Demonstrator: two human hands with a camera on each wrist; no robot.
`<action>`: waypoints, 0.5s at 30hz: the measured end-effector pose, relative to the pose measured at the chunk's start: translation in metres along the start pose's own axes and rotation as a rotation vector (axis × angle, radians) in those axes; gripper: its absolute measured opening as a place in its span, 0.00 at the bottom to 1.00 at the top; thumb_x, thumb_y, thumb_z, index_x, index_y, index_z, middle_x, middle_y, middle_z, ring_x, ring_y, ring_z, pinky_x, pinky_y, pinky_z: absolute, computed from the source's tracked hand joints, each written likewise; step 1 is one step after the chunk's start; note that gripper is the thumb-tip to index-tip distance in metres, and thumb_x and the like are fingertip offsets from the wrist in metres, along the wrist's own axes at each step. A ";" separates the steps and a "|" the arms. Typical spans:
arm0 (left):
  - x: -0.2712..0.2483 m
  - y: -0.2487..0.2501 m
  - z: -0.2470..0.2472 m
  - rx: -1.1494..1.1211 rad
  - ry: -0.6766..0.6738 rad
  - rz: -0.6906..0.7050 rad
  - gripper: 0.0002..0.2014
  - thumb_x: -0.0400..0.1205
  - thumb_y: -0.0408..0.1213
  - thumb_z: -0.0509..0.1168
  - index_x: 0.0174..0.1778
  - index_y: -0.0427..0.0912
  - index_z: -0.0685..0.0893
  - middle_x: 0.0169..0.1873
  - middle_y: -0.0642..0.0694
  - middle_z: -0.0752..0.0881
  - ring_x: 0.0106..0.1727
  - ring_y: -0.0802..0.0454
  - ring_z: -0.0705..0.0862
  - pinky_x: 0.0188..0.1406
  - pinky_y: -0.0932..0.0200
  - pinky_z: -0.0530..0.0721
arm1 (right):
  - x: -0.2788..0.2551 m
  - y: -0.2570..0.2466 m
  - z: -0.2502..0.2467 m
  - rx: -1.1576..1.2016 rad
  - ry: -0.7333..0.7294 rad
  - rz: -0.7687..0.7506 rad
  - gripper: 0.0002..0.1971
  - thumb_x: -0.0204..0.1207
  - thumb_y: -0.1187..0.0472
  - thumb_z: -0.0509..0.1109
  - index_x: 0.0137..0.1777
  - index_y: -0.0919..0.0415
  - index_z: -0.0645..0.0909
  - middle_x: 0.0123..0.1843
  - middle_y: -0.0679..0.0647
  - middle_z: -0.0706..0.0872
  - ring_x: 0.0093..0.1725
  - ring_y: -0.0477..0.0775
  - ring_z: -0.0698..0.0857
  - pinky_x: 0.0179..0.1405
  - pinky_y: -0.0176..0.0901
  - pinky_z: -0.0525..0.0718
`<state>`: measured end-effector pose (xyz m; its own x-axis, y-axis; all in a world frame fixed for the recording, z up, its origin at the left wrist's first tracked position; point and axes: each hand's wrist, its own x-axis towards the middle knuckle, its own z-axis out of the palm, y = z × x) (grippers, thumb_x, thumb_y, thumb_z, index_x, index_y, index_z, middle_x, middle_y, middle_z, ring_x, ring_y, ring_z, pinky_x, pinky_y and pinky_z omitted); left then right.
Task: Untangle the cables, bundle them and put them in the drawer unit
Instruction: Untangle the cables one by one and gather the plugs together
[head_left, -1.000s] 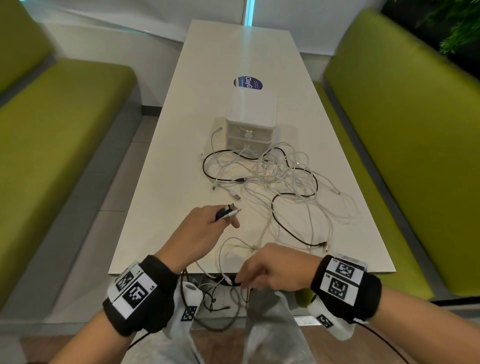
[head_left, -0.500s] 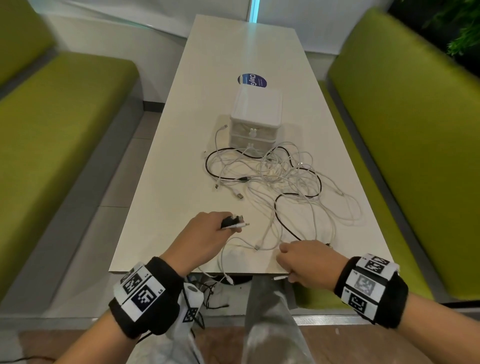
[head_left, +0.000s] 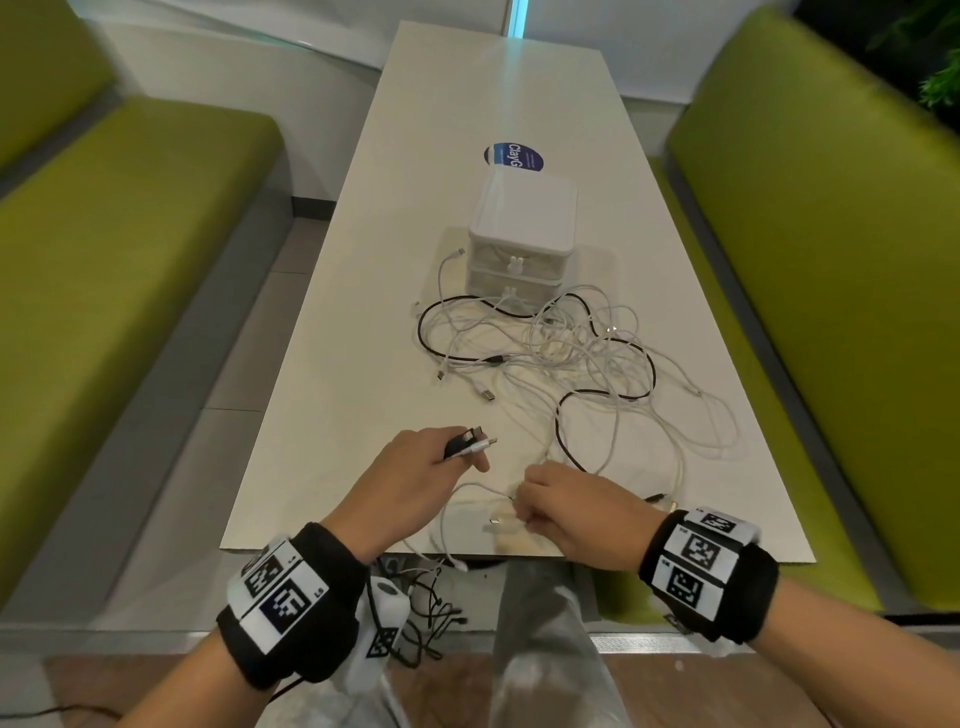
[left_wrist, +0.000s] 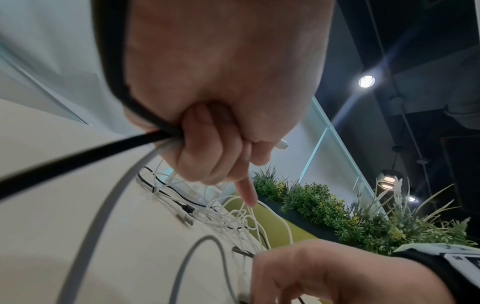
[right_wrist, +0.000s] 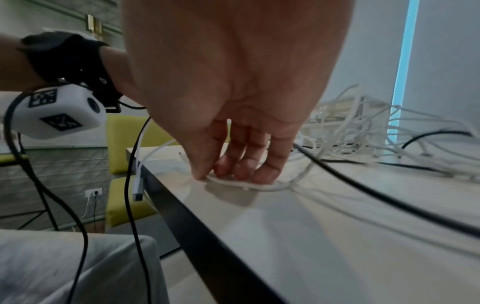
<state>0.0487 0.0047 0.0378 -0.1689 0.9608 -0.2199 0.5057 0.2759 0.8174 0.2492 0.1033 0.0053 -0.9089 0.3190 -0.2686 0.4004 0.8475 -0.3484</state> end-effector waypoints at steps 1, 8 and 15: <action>0.001 0.000 0.000 -0.005 0.006 0.004 0.13 0.87 0.41 0.60 0.40 0.53 0.87 0.23 0.52 0.74 0.25 0.56 0.70 0.31 0.56 0.66 | 0.005 0.000 0.001 0.010 0.041 -0.008 0.03 0.81 0.59 0.65 0.52 0.55 0.79 0.52 0.49 0.77 0.52 0.50 0.76 0.48 0.45 0.78; 0.003 -0.007 -0.008 -0.033 0.038 -0.023 0.14 0.87 0.41 0.59 0.40 0.53 0.87 0.32 0.42 0.82 0.33 0.43 0.76 0.33 0.56 0.68 | 0.058 0.014 -0.020 0.115 0.185 0.135 0.01 0.80 0.64 0.65 0.50 0.58 0.76 0.67 0.57 0.79 0.68 0.57 0.74 0.68 0.48 0.73; 0.009 -0.007 -0.006 -0.112 0.168 -0.031 0.14 0.87 0.41 0.58 0.42 0.53 0.87 0.35 0.39 0.85 0.35 0.40 0.78 0.36 0.54 0.69 | 0.069 0.012 -0.034 0.304 0.272 0.258 0.03 0.85 0.58 0.60 0.50 0.50 0.68 0.60 0.58 0.84 0.55 0.61 0.83 0.55 0.56 0.81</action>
<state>0.0382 0.0111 0.0332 -0.3262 0.9314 -0.1614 0.4027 0.2914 0.8677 0.1868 0.1499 0.0133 -0.7566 0.6364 -0.1502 0.5960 0.5767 -0.5588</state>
